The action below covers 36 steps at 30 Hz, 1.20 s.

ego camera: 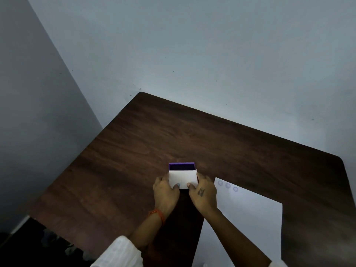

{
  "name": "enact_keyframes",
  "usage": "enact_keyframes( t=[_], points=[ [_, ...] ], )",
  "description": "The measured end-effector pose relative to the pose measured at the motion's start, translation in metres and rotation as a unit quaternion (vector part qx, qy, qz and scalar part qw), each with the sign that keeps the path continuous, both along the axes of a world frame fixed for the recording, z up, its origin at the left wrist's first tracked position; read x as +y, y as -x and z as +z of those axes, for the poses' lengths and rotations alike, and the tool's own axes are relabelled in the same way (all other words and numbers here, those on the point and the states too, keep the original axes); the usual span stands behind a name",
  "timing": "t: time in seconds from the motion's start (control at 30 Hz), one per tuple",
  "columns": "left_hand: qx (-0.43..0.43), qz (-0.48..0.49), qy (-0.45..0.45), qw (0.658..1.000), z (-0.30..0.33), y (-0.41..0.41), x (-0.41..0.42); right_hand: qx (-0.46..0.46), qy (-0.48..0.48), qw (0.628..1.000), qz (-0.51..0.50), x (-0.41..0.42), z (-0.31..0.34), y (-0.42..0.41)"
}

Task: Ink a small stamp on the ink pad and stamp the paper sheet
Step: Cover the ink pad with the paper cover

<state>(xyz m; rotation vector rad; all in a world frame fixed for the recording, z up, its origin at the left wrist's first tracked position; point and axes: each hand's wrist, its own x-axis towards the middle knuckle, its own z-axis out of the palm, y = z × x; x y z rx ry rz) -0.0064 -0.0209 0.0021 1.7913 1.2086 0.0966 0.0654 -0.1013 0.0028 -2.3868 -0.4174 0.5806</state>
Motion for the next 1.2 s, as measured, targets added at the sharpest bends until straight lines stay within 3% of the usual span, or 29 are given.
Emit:
enact_keyframes(
  t=[1.2],
  points=[
    [-0.013, 0.033, -0.018, 0.999, -0.012, -0.003, 0.022, -0.024, 0.022, 0.999, 0.004, 0.004, -0.012, -0.023]
  ],
)
